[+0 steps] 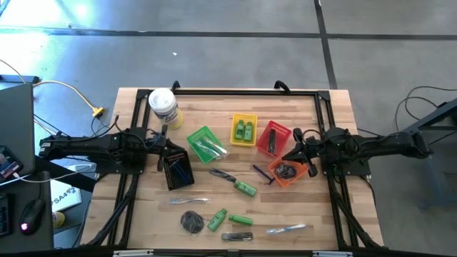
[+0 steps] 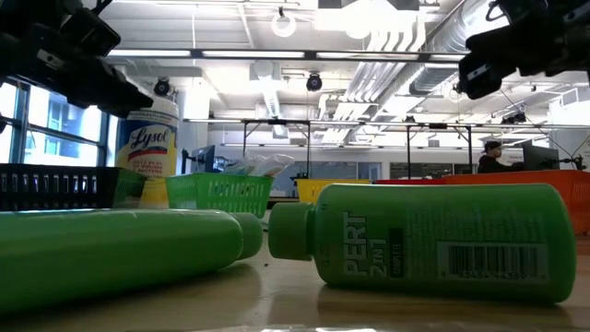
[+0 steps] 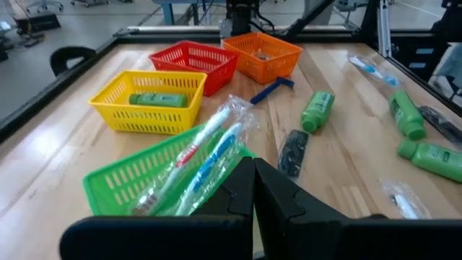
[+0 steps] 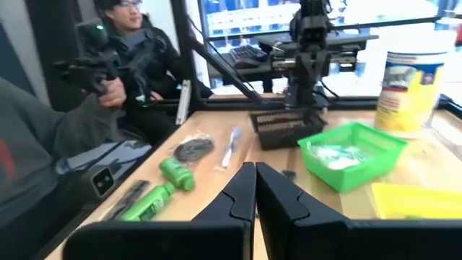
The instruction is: Pick & Place Travel size toiletries
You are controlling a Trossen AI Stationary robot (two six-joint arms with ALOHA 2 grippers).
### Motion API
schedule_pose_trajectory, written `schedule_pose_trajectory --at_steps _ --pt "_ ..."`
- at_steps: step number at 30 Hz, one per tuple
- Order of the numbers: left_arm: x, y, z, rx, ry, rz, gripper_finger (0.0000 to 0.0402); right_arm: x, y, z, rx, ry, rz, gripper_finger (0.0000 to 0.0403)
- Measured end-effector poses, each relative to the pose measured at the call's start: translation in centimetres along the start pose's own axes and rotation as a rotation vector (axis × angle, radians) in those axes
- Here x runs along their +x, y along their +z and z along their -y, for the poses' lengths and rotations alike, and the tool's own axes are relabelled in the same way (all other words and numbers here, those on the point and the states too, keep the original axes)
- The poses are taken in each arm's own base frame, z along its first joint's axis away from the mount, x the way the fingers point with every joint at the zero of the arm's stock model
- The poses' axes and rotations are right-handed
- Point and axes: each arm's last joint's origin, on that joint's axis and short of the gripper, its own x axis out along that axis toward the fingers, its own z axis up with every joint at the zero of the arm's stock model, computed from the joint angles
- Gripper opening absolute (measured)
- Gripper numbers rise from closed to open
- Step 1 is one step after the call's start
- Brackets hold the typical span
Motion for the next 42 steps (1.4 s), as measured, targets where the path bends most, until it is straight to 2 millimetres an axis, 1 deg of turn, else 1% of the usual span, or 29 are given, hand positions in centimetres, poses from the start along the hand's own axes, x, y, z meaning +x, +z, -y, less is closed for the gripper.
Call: schedule_pose_trajectory --at_steps 6,13,21,24,31,35,40,42 --pt "0.0 -0.3 0.0 -0.009 -0.008 -0.027 0.0000 0.0 -0.8 -0.8 -0.015 -0.036 0.016 0.0003" --pt "0.0 -0.3 0.0 -0.005 -0.010 -0.029 0.0000 0.1 -1.0 -1.6 -0.051 0.049 0.031 0.0003" --pt "0.0 -0.2 0.0 -0.002 -0.005 -0.023 0.0000 0.1 -1.0 -1.9 -0.040 0.122 0.024 0.0003" --pt "0.0 -0.2 0.0 -0.016 -0.005 -0.018 0.0000 0.1 -1.0 -1.9 -0.020 0.103 0.024 0.0003" --pt "0.0 -0.2 0.0 -0.031 -0.005 -0.018 0.0000 0.5 -1.1 -1.9 0.006 -0.006 0.025 0.0003" --pt "0.0 -0.2 0.0 -0.052 -0.004 -0.017 0.0000 0.4 -1.0 -2.6 -0.004 0.036 0.036 0.0003" --pt "0.0 -0.2 0.0 -0.053 -0.003 -0.017 0.0000 -0.3 -0.6 -3.2 -0.048 0.081 0.085 0.0003" --pt "0.0 -0.2 0.0 -0.052 -0.003 -0.018 0.0000 -0.7 -0.7 -3.3 -0.051 0.139 0.069 0.0003"
